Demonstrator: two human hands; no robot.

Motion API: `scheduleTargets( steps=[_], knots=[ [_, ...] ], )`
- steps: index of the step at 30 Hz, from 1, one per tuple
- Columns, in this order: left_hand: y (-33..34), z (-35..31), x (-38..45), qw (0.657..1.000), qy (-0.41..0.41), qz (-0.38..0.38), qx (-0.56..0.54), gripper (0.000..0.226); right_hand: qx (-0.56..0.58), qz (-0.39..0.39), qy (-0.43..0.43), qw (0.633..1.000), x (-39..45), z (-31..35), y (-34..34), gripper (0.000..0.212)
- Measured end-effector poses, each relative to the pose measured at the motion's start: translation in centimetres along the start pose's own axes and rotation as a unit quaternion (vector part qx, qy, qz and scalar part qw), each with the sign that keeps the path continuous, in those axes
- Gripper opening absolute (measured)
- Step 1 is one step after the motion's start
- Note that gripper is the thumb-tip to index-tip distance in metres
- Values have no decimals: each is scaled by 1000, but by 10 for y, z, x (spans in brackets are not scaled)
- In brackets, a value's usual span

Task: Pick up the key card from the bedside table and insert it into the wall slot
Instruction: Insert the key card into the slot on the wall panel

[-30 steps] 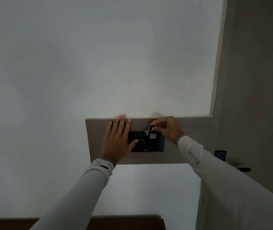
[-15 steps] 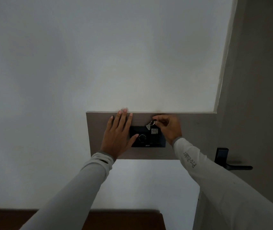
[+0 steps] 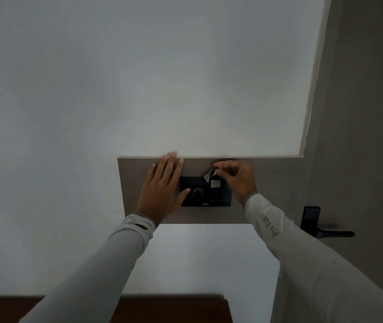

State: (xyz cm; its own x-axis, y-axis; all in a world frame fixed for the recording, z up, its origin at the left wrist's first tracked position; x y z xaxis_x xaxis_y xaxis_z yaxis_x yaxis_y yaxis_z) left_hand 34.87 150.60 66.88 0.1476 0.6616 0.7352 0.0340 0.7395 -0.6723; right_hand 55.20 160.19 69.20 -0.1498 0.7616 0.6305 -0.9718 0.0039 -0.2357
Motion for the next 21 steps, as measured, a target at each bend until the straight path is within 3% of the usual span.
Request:
scheduleTargets(
  steps=[5, 8, 14, 21],
  knots=[
    [-4, -1, 0, 1000, -1, 15, -5, 78, -8, -23, 14, 1000, -5, 7, 3, 21],
    [-5, -2, 0, 1000, -9, 23, -3, 79, -85, 51, -20, 995, -1, 16, -5, 20],
    [-5, -7, 1, 999, -20, 29, -8, 79, -358, 190, -75, 911, 8, 43, 1, 35],
    [-2, -11, 0, 999, -16, 28, -8, 78, -502, 170, -62, 846, 0, 45, 23, 8]
  ],
)
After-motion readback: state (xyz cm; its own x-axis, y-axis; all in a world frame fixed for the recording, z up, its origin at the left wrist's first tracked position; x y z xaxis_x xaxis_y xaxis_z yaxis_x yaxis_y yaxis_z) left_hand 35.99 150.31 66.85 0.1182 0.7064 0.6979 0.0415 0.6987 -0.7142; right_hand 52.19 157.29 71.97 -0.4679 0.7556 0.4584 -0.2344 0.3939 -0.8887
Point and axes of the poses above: each hand's wrist, its own x-axis towards the middle knuckle, its own y-axis out of the palm, z = x × y, the point moved 4 cm from there along x, towards the middle knuckle, and after that the axes turned 12 degrees about -x, right-handed, at the moved point
